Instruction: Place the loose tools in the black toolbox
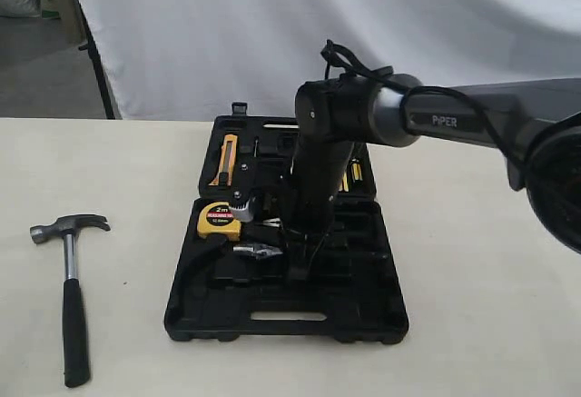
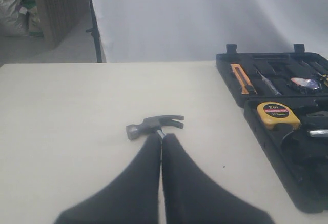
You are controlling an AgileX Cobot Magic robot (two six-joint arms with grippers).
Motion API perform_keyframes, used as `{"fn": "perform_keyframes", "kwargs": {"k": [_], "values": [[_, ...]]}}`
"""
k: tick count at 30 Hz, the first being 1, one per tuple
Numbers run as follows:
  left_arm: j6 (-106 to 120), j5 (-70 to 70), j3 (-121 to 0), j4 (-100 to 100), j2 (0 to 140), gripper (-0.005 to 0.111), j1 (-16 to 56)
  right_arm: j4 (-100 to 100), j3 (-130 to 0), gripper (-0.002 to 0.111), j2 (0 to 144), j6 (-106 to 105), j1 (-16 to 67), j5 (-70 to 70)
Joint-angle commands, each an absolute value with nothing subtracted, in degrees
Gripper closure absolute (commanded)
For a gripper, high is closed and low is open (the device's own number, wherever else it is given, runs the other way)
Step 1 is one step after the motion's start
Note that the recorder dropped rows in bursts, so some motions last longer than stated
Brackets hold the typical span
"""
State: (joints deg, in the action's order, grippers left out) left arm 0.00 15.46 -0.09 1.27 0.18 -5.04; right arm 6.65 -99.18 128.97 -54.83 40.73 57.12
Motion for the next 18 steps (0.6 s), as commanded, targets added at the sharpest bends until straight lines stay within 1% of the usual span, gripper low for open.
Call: {"fn": "perform_keyframes", "kwargs": {"k": [1, 15, 18], "values": [[0.00, 15.42, 0.00, 1.73, 0.00, 0.106, -4.74, 6.04, -99.27, 0.109, 126.38, -53.85, 40.31, 56.89], [0.00, 15.42, 0.00, 1.73, 0.00, 0.106, -4.74, 6.02, -99.17, 0.109, 125.22, -52.67, 40.31, 55.73], [0.00, 15.42, 0.00, 1.73, 0.00, 0.106, -4.74, 5.29, -99.17, 0.109, 125.22, -49.35, 40.31, 54.60]]}}
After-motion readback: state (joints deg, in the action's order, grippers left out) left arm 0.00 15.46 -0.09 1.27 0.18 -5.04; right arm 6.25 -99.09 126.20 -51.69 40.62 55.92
